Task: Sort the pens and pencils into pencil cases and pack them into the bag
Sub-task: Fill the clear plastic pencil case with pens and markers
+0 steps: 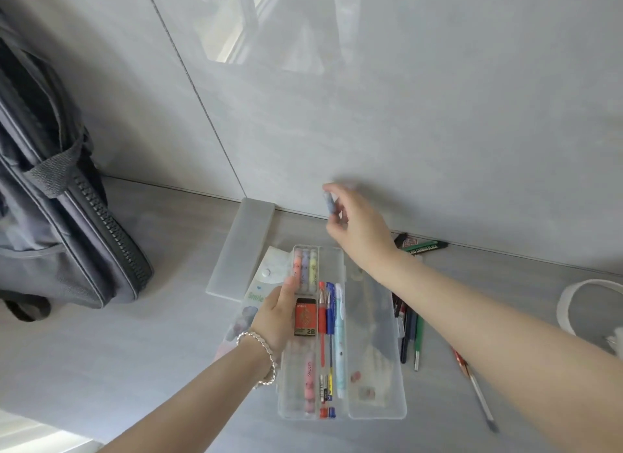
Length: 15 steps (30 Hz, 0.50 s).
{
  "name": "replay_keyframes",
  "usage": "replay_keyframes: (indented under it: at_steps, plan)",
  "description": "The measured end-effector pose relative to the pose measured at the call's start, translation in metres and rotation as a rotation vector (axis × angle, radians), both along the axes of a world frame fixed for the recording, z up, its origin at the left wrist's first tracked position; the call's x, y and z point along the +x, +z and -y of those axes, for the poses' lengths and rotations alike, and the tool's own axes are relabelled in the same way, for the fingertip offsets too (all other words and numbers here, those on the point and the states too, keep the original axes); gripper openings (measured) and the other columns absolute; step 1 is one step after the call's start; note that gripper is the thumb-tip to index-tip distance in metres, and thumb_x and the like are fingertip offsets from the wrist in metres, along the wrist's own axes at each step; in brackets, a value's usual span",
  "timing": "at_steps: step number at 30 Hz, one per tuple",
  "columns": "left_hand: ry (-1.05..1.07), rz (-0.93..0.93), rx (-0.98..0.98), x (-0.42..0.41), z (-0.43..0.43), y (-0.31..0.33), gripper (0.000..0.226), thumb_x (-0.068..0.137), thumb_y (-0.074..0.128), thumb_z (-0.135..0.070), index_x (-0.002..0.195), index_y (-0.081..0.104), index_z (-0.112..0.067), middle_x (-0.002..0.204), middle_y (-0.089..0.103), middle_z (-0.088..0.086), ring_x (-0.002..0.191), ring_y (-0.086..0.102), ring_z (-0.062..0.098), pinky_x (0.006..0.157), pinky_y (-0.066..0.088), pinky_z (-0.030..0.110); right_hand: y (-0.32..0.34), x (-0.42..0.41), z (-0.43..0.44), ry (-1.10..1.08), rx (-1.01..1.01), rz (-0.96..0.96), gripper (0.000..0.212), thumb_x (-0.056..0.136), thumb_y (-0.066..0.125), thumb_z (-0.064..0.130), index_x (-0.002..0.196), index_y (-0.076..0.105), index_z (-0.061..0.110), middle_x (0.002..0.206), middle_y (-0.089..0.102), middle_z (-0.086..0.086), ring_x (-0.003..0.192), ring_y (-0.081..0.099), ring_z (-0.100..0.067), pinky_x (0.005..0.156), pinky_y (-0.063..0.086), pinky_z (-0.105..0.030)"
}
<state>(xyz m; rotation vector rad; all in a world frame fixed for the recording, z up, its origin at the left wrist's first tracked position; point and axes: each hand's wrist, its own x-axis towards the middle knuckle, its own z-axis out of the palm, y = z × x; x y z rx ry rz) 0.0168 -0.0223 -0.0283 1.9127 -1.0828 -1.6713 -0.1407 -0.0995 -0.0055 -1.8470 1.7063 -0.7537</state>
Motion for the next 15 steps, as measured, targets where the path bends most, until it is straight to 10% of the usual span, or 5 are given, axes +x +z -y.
replay_keyframes:
  at_steps: [5, 10, 15]
  plan:
    - [0.025, 0.02, -0.147, -0.005, -0.008, 0.015, 0.021, 0.094, 0.029, -0.047, 0.081, 0.044, -0.043, 0.086, 0.05, -0.018, 0.08, 0.048, -0.001, 0.065, 0.042, 0.009, 0.045, 0.012, -0.102, 0.098, 0.222, 0.432, 0.042, 0.084, 0.06, 0.009, 0.111, 0.049, 0.039, 0.077, 0.052, 0.009, 0.068, 0.052, -0.003, 0.066, 0.046, -0.016]
    - [0.115, 0.023, -0.081, -0.027, -0.021, 0.022, 0.055, 0.084, 0.032, -0.069, 0.084, 0.061, -0.023, 0.089, 0.066, 0.004, 0.087, 0.061, 0.018, 0.086, 0.045, 0.029, 0.02, 0.012, -0.169, 0.136, 0.233, 0.092, 0.032, 0.083, 0.059, 0.031, 0.115, 0.055, 0.03, 0.078, 0.051, 0.017, 0.071, 0.046, 0.005, 0.071, 0.036, -0.011]
    - [0.032, -0.029, -0.129, -0.073, -0.041, 0.033, 0.049, 0.091, 0.037, -0.053, 0.096, 0.057, -0.009, 0.079, 0.059, 0.001, 0.071, 0.054, 0.012, 0.067, 0.042, 0.024, 0.005, -0.025, -0.2, 0.043, 0.023, -0.071, 0.021, 0.078, 0.053, 0.035, 0.087, 0.065, 0.02, 0.086, 0.059, 0.008, 0.078, 0.05, -0.001, 0.07, 0.042, -0.013]
